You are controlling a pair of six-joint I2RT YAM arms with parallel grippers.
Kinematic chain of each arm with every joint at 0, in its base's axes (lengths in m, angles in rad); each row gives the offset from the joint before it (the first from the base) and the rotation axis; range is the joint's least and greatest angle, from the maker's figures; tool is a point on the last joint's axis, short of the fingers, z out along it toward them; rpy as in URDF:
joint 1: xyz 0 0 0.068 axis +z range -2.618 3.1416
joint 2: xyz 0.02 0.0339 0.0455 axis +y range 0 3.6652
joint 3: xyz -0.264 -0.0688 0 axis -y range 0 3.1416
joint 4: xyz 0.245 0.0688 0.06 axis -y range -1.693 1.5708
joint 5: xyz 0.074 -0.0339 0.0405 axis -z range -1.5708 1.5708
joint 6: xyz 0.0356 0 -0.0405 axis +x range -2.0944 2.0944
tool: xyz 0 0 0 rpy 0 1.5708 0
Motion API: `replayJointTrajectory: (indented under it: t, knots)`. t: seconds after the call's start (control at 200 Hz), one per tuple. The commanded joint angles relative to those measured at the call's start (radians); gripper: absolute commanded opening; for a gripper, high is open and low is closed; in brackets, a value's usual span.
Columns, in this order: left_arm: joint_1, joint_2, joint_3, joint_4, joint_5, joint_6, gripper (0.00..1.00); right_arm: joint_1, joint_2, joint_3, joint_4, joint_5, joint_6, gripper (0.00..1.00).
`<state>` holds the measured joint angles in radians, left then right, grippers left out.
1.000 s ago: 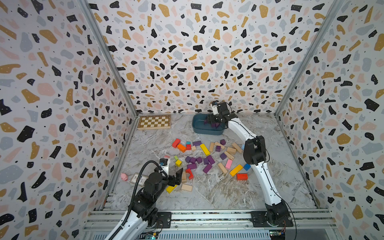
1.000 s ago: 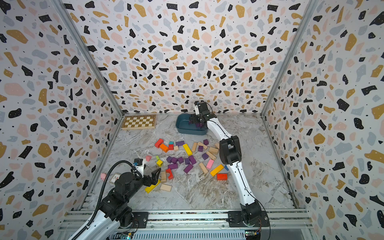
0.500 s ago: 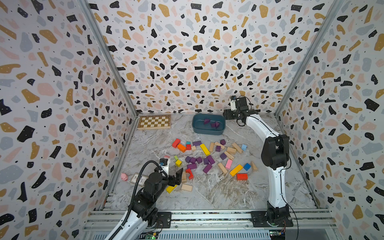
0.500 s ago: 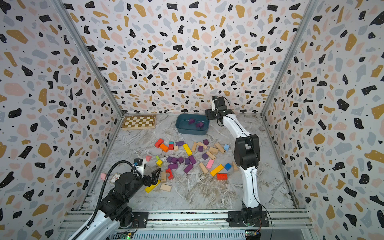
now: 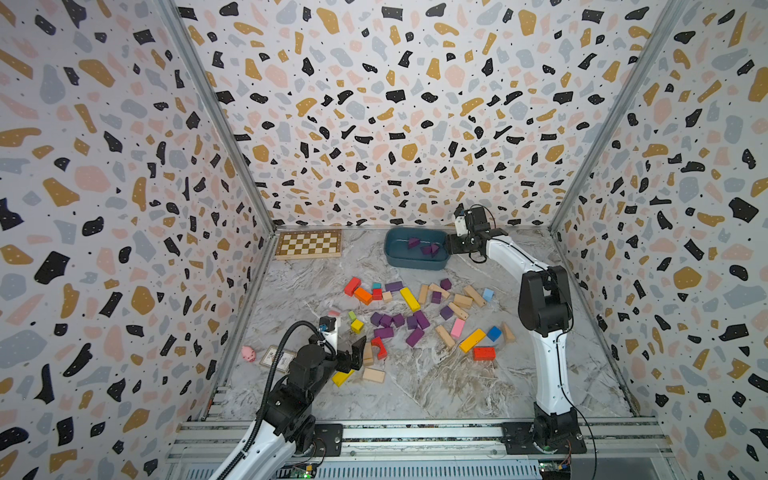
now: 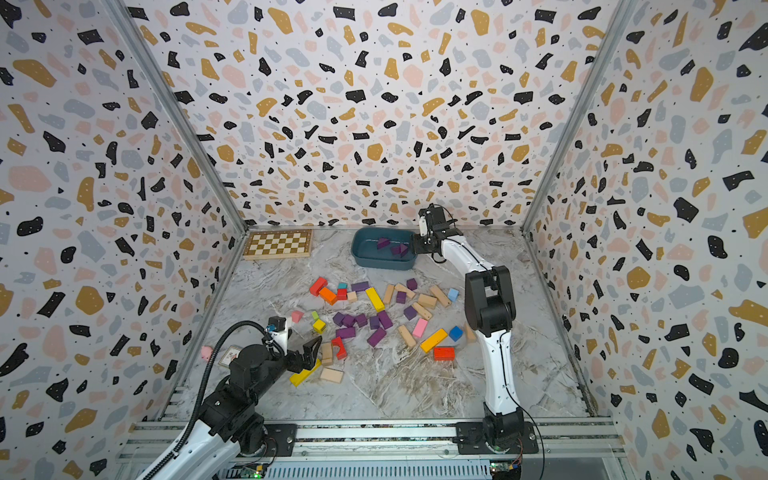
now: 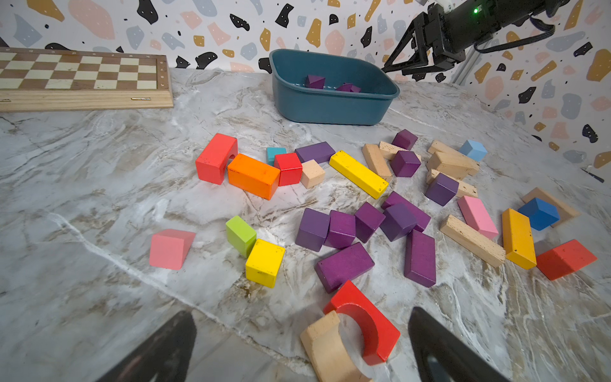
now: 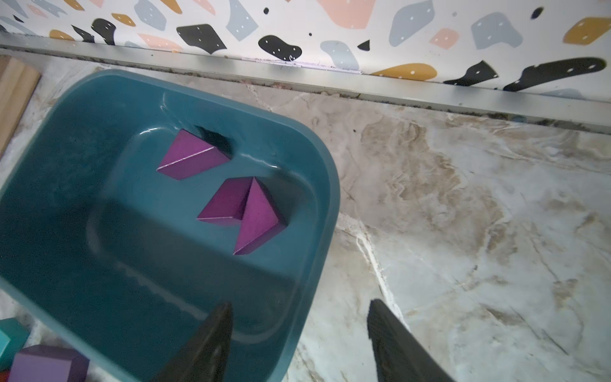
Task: Pick purple bricks into the storage bin
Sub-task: Move the storage box to the center of the board.
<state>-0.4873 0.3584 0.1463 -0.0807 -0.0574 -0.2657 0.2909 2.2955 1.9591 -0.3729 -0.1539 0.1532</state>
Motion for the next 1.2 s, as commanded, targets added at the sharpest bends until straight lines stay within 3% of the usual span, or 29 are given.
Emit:
replayJointTrajectory:
  t: [0.0, 0.24, 0.531, 0.786, 1.116, 1.196]
  knots:
    - [-0.002, -0.01, 0.014, 0.039, 0.004, 0.005, 0.99, 0.001, 0.04, 0.047, -0.017, -0.015, 0.006, 0.64]
    - [-0.002, -0.014, 0.015, 0.038, 0.004, 0.005, 0.99, -0.006, 0.127, 0.158, -0.067, -0.011, 0.0, 0.57]
    - [-0.002, -0.018, 0.013, 0.037, 0.003, 0.005, 0.99, -0.017, 0.125, 0.183, -0.095, -0.004, -0.019, 0.36]
    - [-0.002, -0.019, 0.013, 0.038, 0.005, 0.005, 0.99, -0.027, 0.07, 0.116, -0.085, -0.003, -0.041, 0.21]
    - [-0.002, -0.021, 0.013, 0.035, 0.004, 0.006, 0.99, -0.036, -0.076, -0.095, -0.011, 0.005, 0.026, 0.21]
    - [-0.002, -0.021, 0.012, 0.037, 0.006, 0.006, 0.99, -0.036, -0.119, -0.154, 0.017, 0.006, 0.06, 0.15]
